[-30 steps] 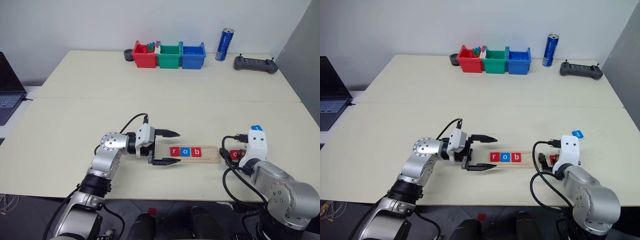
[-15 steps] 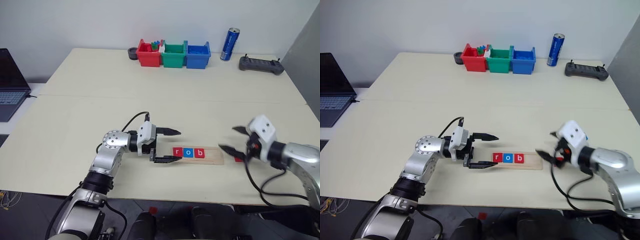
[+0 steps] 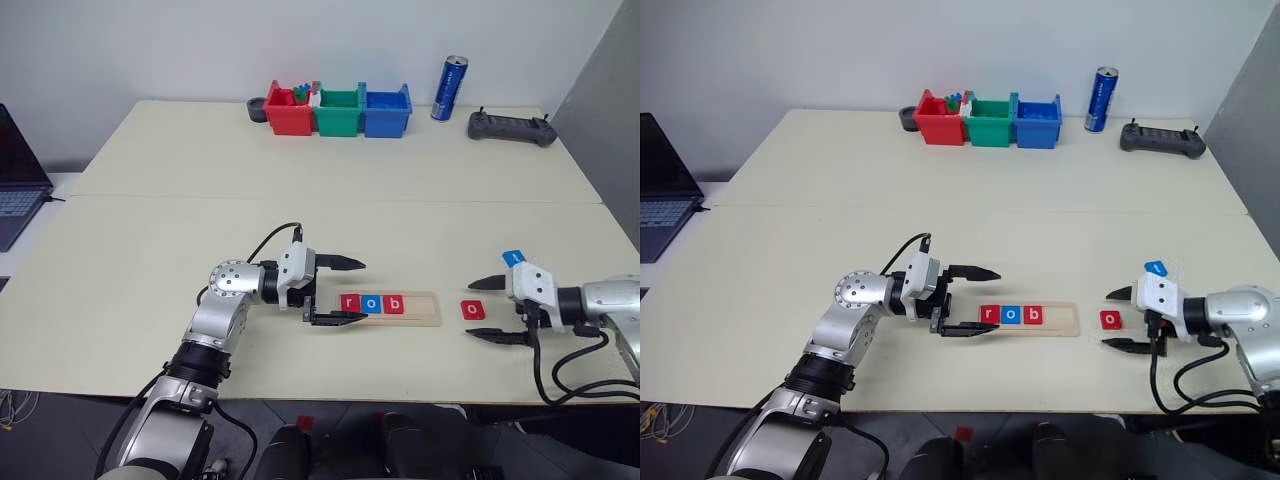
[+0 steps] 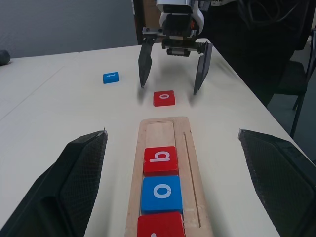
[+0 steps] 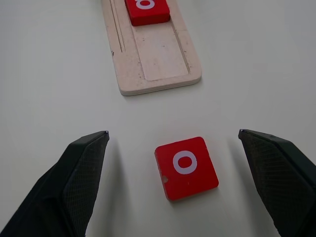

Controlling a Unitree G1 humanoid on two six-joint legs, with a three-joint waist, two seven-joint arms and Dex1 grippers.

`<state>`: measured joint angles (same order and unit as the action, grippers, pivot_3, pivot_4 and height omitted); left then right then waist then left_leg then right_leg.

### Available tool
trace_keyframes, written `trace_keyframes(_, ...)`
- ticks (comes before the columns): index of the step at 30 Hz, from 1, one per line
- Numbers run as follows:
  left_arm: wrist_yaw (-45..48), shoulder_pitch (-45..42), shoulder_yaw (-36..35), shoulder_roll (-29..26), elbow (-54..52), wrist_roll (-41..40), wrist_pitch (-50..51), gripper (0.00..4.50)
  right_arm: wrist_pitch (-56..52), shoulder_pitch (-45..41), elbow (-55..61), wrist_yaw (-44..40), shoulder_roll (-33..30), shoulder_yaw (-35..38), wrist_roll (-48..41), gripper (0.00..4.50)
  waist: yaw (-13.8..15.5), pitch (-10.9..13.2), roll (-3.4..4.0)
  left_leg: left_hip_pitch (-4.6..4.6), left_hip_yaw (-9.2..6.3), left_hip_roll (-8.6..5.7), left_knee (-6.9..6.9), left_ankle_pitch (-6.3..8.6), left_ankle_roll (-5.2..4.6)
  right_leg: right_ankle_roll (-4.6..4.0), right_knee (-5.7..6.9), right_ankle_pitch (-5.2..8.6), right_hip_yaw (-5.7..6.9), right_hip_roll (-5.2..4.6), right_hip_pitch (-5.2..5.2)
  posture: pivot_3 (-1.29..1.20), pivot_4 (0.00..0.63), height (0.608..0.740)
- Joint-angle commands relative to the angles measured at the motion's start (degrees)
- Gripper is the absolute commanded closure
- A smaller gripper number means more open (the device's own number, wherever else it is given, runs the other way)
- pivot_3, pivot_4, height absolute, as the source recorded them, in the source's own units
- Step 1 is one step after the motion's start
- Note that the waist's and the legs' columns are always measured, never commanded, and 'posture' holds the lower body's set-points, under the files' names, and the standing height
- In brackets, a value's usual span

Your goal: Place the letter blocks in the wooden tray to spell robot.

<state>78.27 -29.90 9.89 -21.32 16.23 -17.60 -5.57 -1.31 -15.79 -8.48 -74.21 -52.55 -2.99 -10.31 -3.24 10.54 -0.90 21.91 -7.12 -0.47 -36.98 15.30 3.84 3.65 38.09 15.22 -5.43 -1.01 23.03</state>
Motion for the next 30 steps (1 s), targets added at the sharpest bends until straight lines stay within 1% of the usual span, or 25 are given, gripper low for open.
trace_keyframes(1, 0.15, 0.40, -0.08, -0.82, -2.73, -0.54, -0.13, 0.00, 2.67, -1.93, -3.37, -1.52, 0.07, -0.77, 0.90, 0.02, 0.05, 0.00, 0.00, 0.00, -0.01, 0.00, 0.00, 0.00, 0.00, 0.00, 0.00, 0.00, 0.00, 0.00, 0.00, 0.00, 0.150, 0.740)
trace_keyframes(10, -0.16, 0.43, -0.11, -1.54, -3.13, -0.51, 0.13, 0.00, 2.60, -4.24, -9.08, -2.76, 0.87, -1.72, 1.34, 0.02, 0.09, -0.01, 0.01, 0.00, -0.01, -0.01, 0.00, 0.00, 0.00, -0.01, 0.02, 0.00, 0.00, -0.02, 0.00, 0.00, 0.150, 0.740)
trace_keyframes(12, -0.06, 0.37, -0.06, -1.53, -3.01, -0.49, 0.07, 0.00, 2.73, -4.49, -9.62, -2.79, 1.04, -1.82, 1.46, 0.39, 0.10, -0.01, 0.01, 0.00, -0.01, -0.01, 0.00, 0.00, 0.00, -0.01, 0.02, 0.00, 0.00, -0.02, 0.00, 0.00, 0.150, 0.740)
trace_keyframes(14, -0.03, 0.27, 0.01, -1.48, -3.07, -0.50, 0.13, 0.00, 2.29, -4.75, -9.55, -2.83, 1.20, -1.80, 1.28, 0.89, 0.08, -0.01, 0.01, -0.01, 0.00, -0.01, 0.00, 0.00, 0.00, -0.01, 0.03, 0.00, 0.00, -0.02, 0.00, 0.00, 0.150, 0.740)
trace_keyframes(20, 0.36, 0.24, 0.13, -1.43, -3.00, -0.60, 0.02, 0.00, 1.63, -4.83, -8.84, -2.68, 0.80, -1.08, 0.70, 3.01, 0.07, -0.01, 0.01, -0.01, 0.00, -0.01, -0.02, 0.00, 0.00, -0.01, 0.04, 0.00, 0.00, -0.02, 0.00, 0.00, 0.150, 0.740)
trace_keyframes(23, 0.44, 0.16, 0.19, -1.27, -2.61, -0.51, -0.24, 0.00, 0.75, -5.24, -7.43, -2.58, 0.44, -0.50, 0.03, 3.04, 0.07, -0.01, 0.01, -0.01, 0.00, -0.01, -0.02, 0.00, 0.00, -0.01, 0.05, -0.01, 0.00, -0.02, 0.00, 0.00, 0.150, 0.740)
trace_keyframes(30, 0.78, 0.72, 0.14, -1.37, -2.57, -0.65, -0.50, 0.00, -10.91, -6.95, 5.88, 0.37, 3.29, -0.67, -4.52, 3.04, -0.09, -0.01, 0.02, -0.01, 0.00, 0.01, -0.02, 0.00, 0.00, -0.01, 0.11, -0.01, -0.01, -0.01, 0.04, 0.00, 0.150, 0.740)
